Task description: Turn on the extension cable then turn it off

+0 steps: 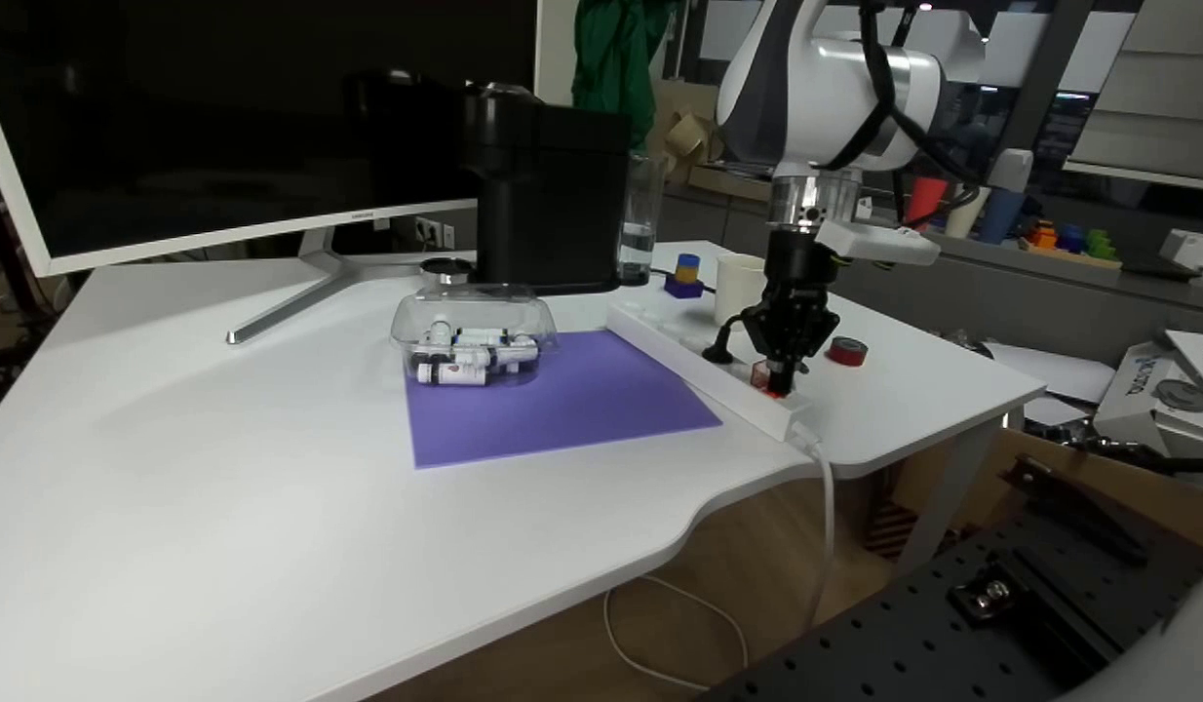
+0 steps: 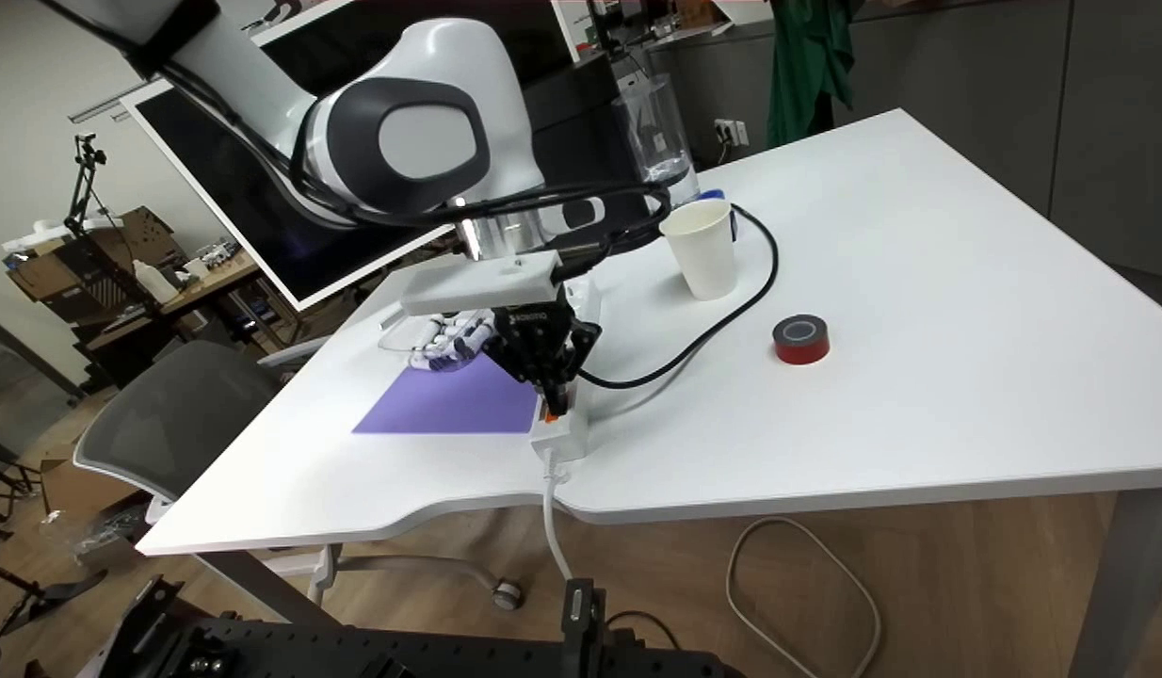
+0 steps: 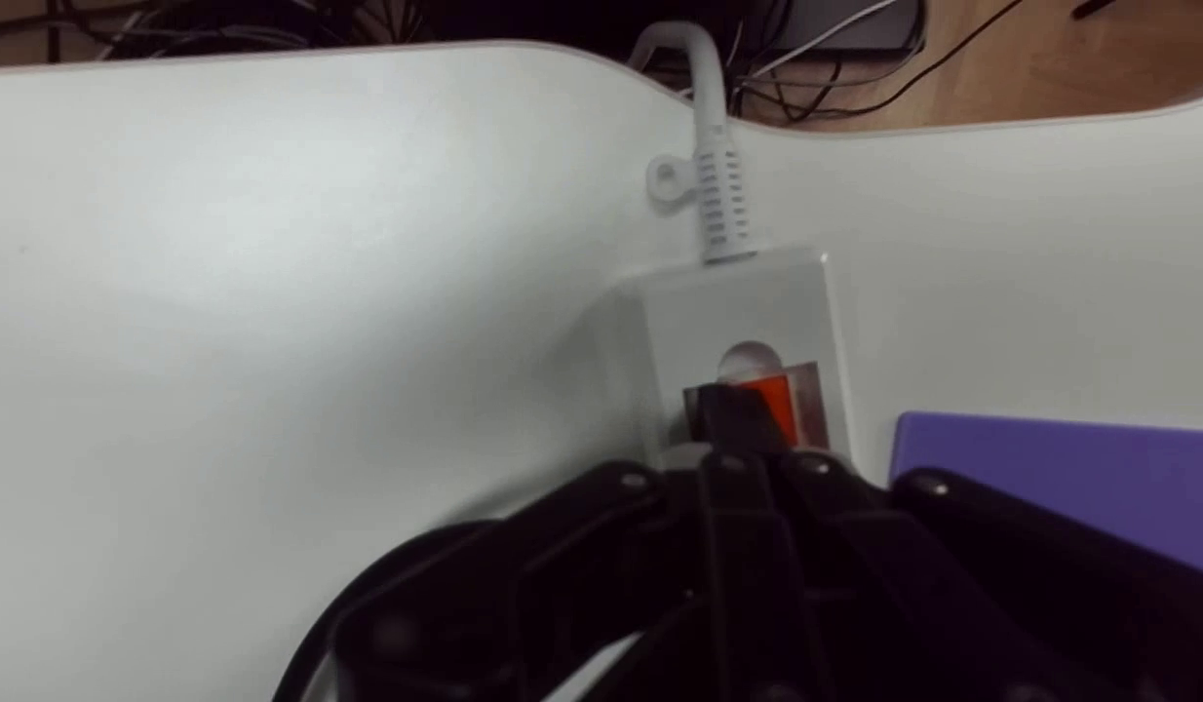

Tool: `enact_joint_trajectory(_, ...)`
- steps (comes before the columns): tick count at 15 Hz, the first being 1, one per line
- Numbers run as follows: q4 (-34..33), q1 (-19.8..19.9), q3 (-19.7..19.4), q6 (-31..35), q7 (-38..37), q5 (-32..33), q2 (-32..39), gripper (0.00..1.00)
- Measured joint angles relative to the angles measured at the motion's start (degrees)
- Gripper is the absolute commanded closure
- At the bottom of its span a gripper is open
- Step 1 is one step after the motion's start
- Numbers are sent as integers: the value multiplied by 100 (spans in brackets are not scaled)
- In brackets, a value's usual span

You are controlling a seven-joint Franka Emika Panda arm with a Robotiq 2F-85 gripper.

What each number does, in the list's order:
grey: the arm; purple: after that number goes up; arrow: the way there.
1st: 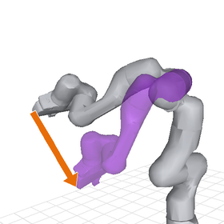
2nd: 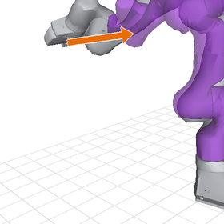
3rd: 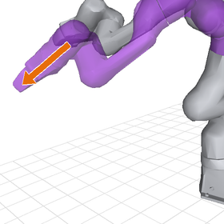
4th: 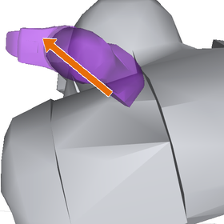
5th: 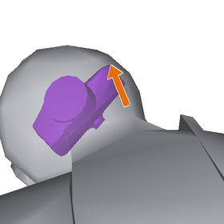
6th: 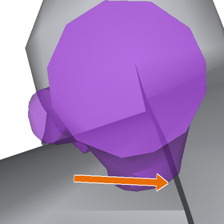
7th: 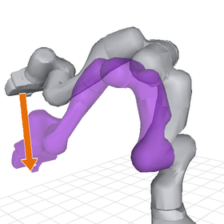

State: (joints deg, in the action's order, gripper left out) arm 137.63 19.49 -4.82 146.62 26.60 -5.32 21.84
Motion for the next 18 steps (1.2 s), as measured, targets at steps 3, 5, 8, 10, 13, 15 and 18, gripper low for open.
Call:
enact_joint_trajectory(3, -194, 126, 63, -580, 192, -275, 81, 100)
enact_joint_trajectory(5, -197, 134, 65, -659, 284, -360, 82, 100)
enact_joint_trajectory(8, -134, 132, 72, -561, 472, -378, 40, 100)
enact_joint_trajectory(10, -3, 118, 85, -314, 605, -374, -69, 100)
enact_joint_trajectory(13, 233, 61, 129, 29, 717, -371, -441, 100)
enact_joint_trajectory(15, 355, -30, 135, 123, 721, -363, -791, 99)
enact_joint_trajectory(18, 476, -168, 95, 124, 661, -288, -1237, 99)
